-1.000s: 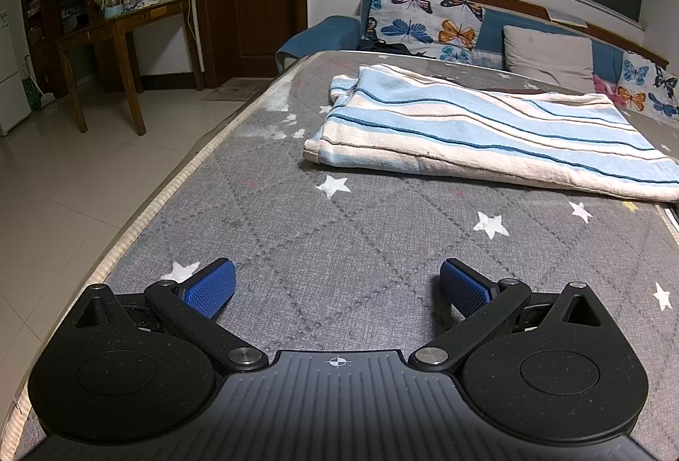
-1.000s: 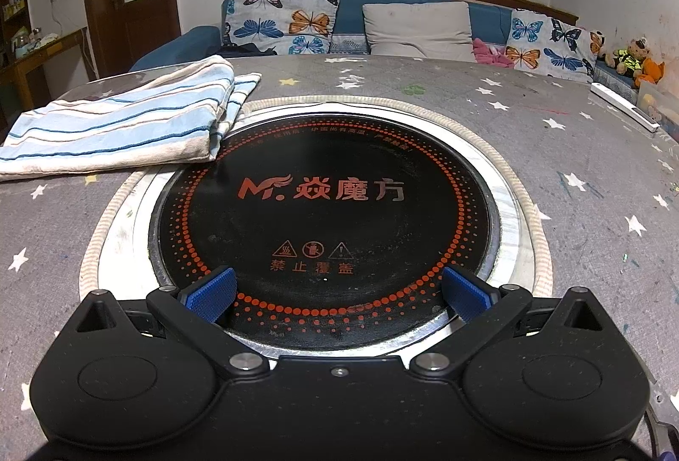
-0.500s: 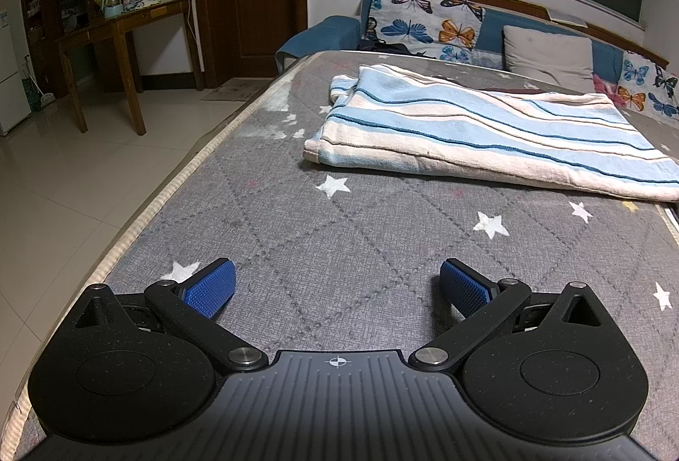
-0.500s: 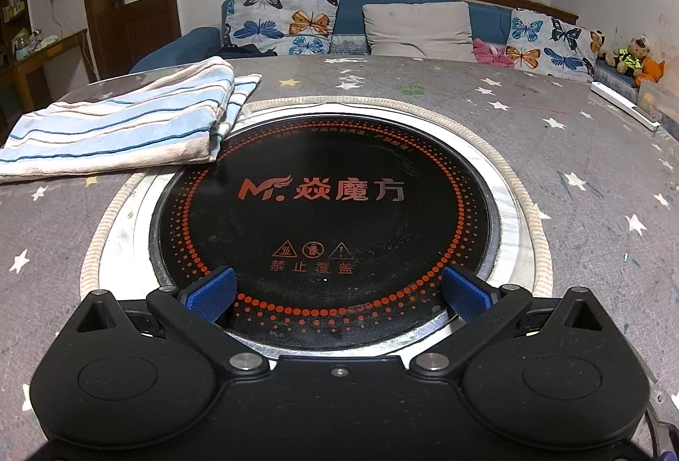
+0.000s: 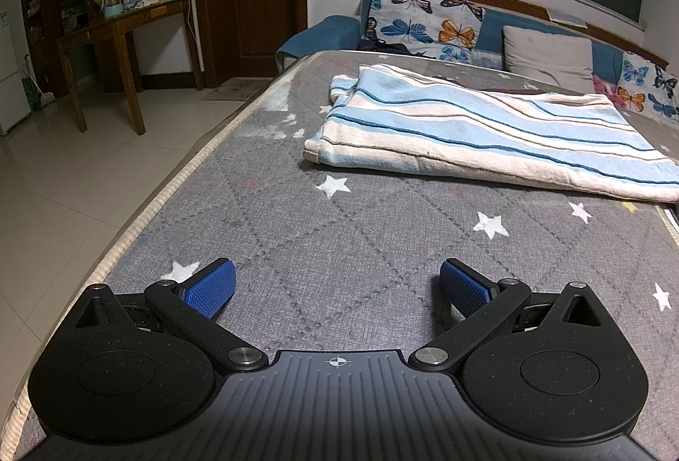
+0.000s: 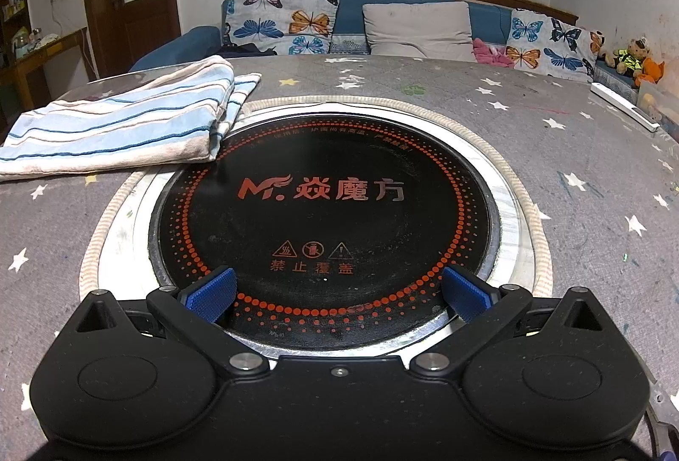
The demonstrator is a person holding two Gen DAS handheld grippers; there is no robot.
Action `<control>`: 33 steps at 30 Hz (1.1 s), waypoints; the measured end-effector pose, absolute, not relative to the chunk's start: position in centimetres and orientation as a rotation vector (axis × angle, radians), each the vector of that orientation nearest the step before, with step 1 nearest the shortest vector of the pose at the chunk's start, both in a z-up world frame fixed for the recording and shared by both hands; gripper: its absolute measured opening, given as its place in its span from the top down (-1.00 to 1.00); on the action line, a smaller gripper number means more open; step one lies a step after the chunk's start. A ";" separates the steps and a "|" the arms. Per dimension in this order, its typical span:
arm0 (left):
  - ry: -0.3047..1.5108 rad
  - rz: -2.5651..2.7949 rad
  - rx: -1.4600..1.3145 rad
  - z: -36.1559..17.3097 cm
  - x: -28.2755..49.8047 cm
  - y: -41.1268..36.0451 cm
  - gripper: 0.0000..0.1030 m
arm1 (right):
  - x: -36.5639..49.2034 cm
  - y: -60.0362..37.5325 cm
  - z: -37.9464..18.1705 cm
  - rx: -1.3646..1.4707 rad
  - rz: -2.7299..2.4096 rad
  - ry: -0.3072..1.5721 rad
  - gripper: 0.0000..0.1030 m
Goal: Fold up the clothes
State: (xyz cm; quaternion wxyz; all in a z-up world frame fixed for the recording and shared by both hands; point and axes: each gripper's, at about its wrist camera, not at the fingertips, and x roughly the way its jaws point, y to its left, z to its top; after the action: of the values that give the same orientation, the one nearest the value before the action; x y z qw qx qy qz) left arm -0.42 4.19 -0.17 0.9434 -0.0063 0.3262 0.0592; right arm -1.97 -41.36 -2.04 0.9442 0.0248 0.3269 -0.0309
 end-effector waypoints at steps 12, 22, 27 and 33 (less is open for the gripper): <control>0.664 0.122 -0.011 -0.2 -0.3 4.0 -1.00 | -2.0 -41.4 -2.0 0.051 -0.063 0.666 -1.00; 0.744 0.149 0.034 1.0 0.6 3.9 -1.00 | -2.0 -41.4 -2.0 0.051 -0.063 0.666 -1.00; 0.809 0.210 0.128 3.5 1.3 2.9 -1.00 | -2.0 -41.4 -2.0 0.052 -0.063 0.667 -1.00; 0.786 0.265 0.283 5.7 0.7 0.5 -1.00 | -2.0 -41.4 -2.0 0.051 -0.063 0.667 -1.00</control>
State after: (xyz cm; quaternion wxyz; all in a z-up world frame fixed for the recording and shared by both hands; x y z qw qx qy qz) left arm 0.72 0.53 5.71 0.9055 0.1371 0.3805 0.1281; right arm -1.97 -41.41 -2.03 0.9442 0.0252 0.3270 -0.0310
